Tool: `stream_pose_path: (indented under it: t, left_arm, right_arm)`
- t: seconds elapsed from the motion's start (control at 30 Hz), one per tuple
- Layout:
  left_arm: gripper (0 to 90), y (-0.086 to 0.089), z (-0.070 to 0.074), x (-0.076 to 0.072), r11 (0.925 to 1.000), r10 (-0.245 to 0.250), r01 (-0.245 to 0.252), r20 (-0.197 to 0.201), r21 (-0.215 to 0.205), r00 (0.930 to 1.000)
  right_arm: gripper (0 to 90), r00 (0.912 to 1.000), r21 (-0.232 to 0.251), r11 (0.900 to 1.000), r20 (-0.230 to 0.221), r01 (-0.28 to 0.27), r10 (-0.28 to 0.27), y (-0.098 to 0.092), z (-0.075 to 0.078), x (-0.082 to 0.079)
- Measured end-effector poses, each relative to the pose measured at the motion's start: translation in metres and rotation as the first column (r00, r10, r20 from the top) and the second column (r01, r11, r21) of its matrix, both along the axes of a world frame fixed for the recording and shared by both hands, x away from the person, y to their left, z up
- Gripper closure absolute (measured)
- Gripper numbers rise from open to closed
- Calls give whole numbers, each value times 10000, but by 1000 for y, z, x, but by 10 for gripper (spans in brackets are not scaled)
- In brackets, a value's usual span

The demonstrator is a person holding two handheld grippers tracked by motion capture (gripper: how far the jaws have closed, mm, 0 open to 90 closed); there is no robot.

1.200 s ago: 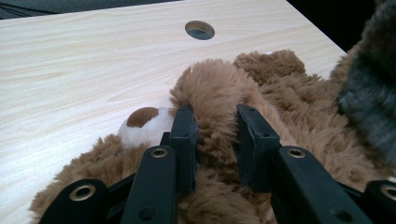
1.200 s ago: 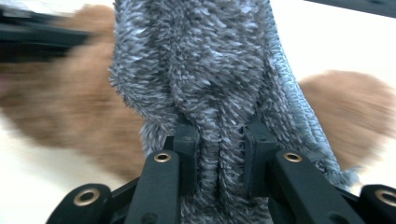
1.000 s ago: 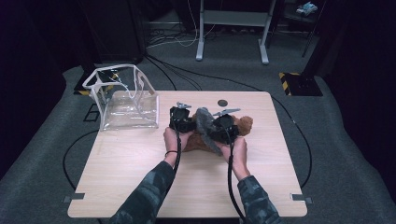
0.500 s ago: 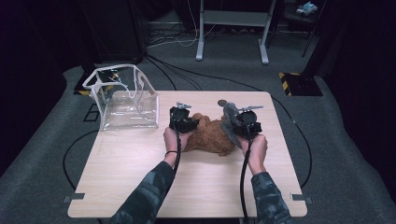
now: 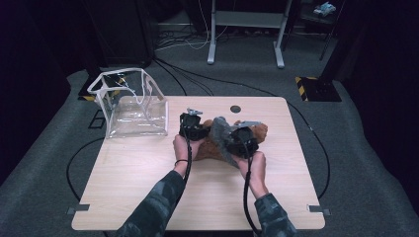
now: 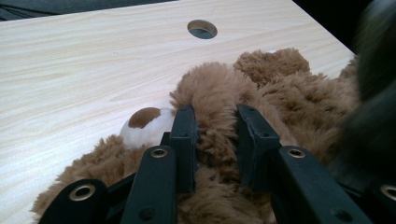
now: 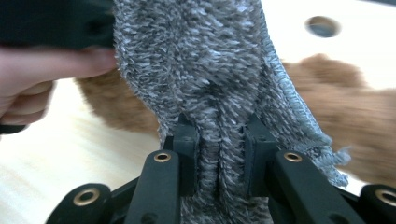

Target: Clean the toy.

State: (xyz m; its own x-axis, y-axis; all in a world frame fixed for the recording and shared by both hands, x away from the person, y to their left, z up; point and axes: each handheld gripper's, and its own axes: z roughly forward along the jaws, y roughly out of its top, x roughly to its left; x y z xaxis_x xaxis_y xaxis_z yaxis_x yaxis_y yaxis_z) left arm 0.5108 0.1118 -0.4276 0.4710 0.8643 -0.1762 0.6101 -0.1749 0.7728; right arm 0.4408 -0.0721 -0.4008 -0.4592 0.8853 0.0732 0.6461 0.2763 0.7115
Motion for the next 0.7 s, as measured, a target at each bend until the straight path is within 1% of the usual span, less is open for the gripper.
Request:
stream_pose_path:
  t: [0.03,0.07,0.13,0.23,0.27,0.3,0.33,0.37,0.43,0.47,0.53,0.6,0.63,0.67,0.7]
  left_arm:
    - [697,1,0,0,10000,-50,50,14,47,10000]
    - [697,0,0,0,10000,-41,41,-11,23,10000]
    - [698,1,0,1,10000,-40,40,2,29,10000]
    - [698,0,0,1,10000,-48,48,-17,45,10000]
    - [698,0,-1,1,10000,-37,37,5,25,10000]
    - [698,0,-1,1,10000,-33,33,11,25,10000]
    - [698,0,-1,1,10000,-31,31,14,22,10000]
    - [698,0,-1,1,10000,-29,29,18,24,10000]
    - [698,0,-1,1,10000,-17,16,48,29,10000]
    - [698,-1,-1,1,10000,0,0,55,22,10000]
    - [698,-1,-1,2,10000,10,-10,63,10,10000]
    - [698,-1,-1,2,10000,9,-9,57,30,10000]
    - [698,0,-1,2,10000,-4,4,85,37,10000]
    - [698,0,-2,3,10000,-52,52,86,72,9999]
    - [698,0,-1,2,10000,-59,59,6,62,10000]
  right_arm:
    - [715,9999,-129,9999,-108,-56,55,5,-4,1]
    - [715,9999,-138,9998,-125,-112,110,9,-9,3]
    - [716,9997,-157,9999,-251,14,-18,8,-15,6]
    - [717,9987,-72,9991,-290,412,-414,-5,-17,7]
    - [717,9985,-52,9989,-262,471,-472,-10,-18,8]
    - [717,9975,-175,9976,-196,676,-679,-19,-18,7]
    - [717,9948,-328,9945,-177,998,-1004,-25,-18,7]
    - [717,9934,-417,9927,-139,1130,-1136,-34,-21,8]
    - [716,9890,-394,9888,-281,1441,-1453,-49,-26,9]
    - [716,9866,-423,9864,-310,1586,-1600,-53,-28,9]
    - [715,9833,-331,9837,-375,1770,-1782,-60,-30,6]
    - [716,9854,-173,9857,-290,1675,-1679,-60,-29,2]
    - [716,9870,-67,9873,-263,1587,-1588,-57,-27,-2]
    - [717,9895,50,9896,-179,1438,-1437,-53,-25,-5]
    - [717,9929,257,9927,-149,1180,-1176,-48,-23,-8]
